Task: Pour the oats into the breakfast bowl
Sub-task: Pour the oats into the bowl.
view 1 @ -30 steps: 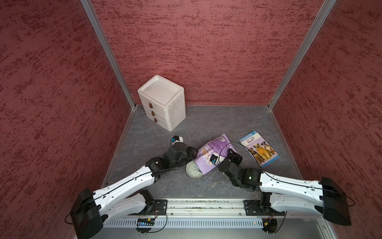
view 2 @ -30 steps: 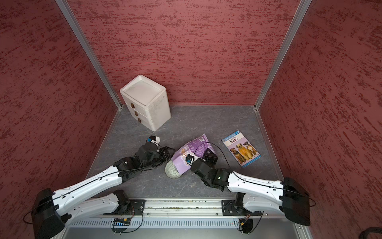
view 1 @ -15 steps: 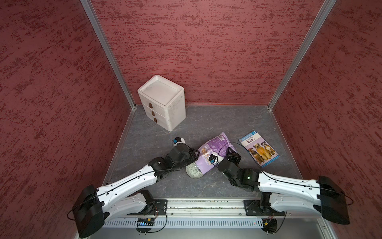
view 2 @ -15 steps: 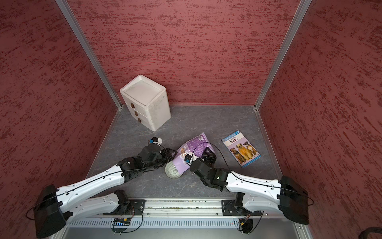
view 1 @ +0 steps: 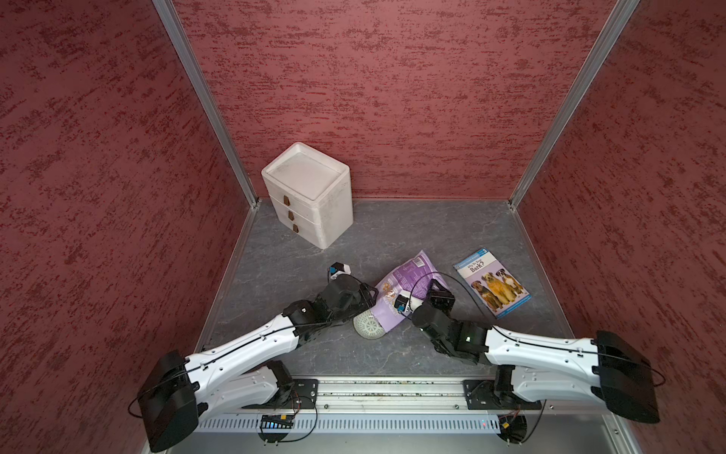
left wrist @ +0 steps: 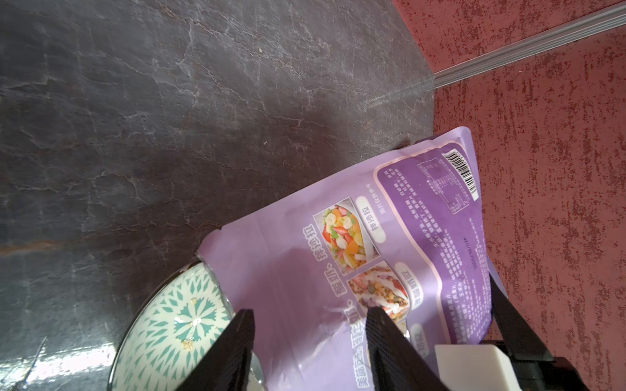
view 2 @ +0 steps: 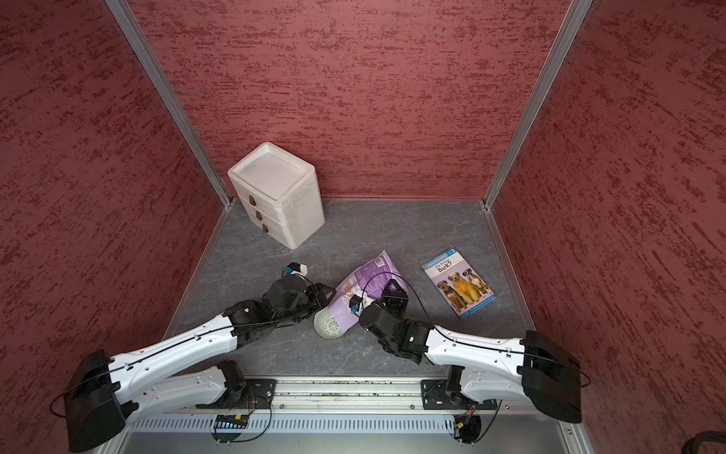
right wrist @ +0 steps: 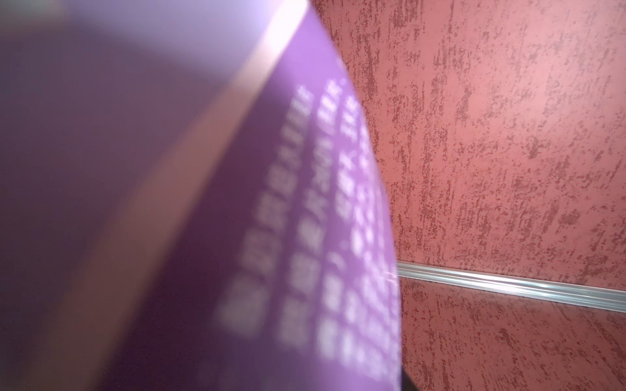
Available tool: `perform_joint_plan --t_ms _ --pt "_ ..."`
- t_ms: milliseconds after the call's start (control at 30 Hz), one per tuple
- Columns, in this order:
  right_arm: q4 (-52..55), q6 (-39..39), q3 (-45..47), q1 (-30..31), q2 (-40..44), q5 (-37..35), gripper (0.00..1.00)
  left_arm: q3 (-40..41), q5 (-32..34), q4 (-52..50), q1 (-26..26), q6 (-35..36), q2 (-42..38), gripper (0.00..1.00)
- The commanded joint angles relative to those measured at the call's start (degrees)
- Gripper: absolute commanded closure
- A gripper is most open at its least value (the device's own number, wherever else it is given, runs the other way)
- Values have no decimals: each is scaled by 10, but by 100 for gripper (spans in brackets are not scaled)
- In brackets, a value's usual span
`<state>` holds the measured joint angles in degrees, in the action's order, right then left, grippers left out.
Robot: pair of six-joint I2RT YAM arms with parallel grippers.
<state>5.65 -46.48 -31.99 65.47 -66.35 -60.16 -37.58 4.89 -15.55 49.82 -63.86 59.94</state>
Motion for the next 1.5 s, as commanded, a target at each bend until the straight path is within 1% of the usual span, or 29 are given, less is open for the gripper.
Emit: perform_joint_plan --t_ms 0,133,300,933,1333,1467 --pt "-134 -16 -8 7 12 -67 100 6 12 7 3 -3 -4 44" --pt "-187 -58 2 15 6 -75 100 10 15 8 3 -5 -7 44" --pt "-214 -84 10 21 4 -78 100 11 17 7 3 -6 -10 44" --pt "-423 -243 48 41 -21 -93 100 20 21 7 4 -13 -14 46" --pt "-442 -262 57 43 -22 -96 100 20 22 7 4 -13 -16 46" --pt "-461 -279 61 44 -22 -96 100 20 24 6 4 -14 -15 46"
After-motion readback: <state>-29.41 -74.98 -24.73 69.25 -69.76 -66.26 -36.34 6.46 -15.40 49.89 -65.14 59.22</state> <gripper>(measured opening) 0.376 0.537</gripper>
